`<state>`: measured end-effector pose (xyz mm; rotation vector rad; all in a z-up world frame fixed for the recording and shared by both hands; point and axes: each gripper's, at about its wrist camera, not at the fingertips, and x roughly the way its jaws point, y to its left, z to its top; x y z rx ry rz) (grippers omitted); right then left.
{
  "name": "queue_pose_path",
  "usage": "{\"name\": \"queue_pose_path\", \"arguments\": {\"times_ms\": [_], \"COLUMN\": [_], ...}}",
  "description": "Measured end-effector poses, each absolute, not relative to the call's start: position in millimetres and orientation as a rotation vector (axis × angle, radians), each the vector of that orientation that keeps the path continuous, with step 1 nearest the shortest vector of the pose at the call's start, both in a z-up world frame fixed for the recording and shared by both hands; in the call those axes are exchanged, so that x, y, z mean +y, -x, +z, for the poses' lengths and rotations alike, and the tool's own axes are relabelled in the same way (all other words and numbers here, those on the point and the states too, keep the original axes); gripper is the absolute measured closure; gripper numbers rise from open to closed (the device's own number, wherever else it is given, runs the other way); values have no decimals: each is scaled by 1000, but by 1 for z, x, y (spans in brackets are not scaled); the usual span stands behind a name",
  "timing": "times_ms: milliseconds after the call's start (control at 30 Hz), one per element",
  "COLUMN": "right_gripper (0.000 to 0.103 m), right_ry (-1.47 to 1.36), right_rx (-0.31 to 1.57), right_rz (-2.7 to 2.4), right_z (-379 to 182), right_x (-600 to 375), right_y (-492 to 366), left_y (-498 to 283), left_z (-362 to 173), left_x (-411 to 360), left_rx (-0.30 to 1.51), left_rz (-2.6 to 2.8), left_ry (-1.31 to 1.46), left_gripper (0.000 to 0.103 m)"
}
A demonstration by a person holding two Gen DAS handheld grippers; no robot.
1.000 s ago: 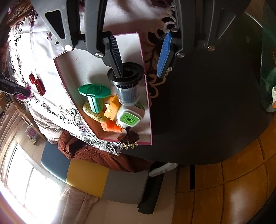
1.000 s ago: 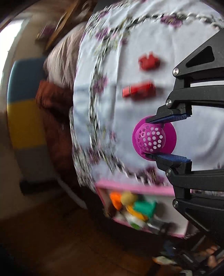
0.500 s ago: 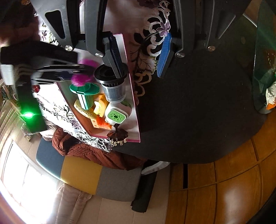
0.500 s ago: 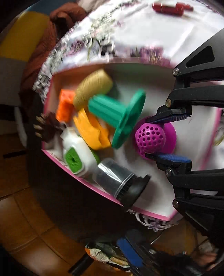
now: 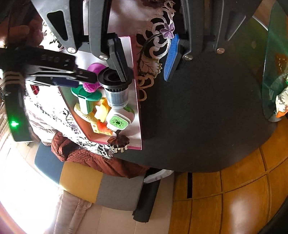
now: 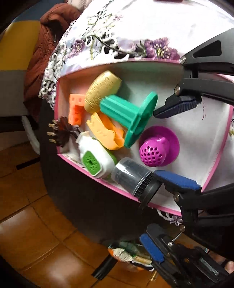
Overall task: Organize rigid objects
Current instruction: 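Withdraw both tools toward the red lipstick and red puzzle piece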
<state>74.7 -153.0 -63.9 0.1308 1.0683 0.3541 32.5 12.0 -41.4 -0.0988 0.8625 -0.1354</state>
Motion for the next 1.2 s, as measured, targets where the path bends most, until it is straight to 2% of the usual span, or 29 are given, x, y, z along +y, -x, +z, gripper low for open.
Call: {"name": "queue_pose_path", "arguments": {"times_ms": [167, 533, 700, 1033, 1200], "right_gripper": [33, 30, 25, 25, 25], "right_ry": [-144, -174, -204, -239, -317], "right_rx": [998, 891, 884, 885, 858], "right_rz": [347, 196, 85, -220, -438], "right_z": [-43, -6, -4, -12, -35], "right_x": [-172, -242, -292, -423, -496], "right_y": [-60, -40, -38, -30, -19], "left_y": [-29, -21, -19, -15, -17], "left_z": [-37, -23, -19, -10, -2], "left_x": [8, -10, -22, -54, -78], "left_rx": [849, 814, 810, 798, 790], "left_rz": [-140, -184, -218, -278, -322], "left_ry": [84, 35, 8, -63, -104], "left_gripper": [62, 62, 62, 62, 62]}}
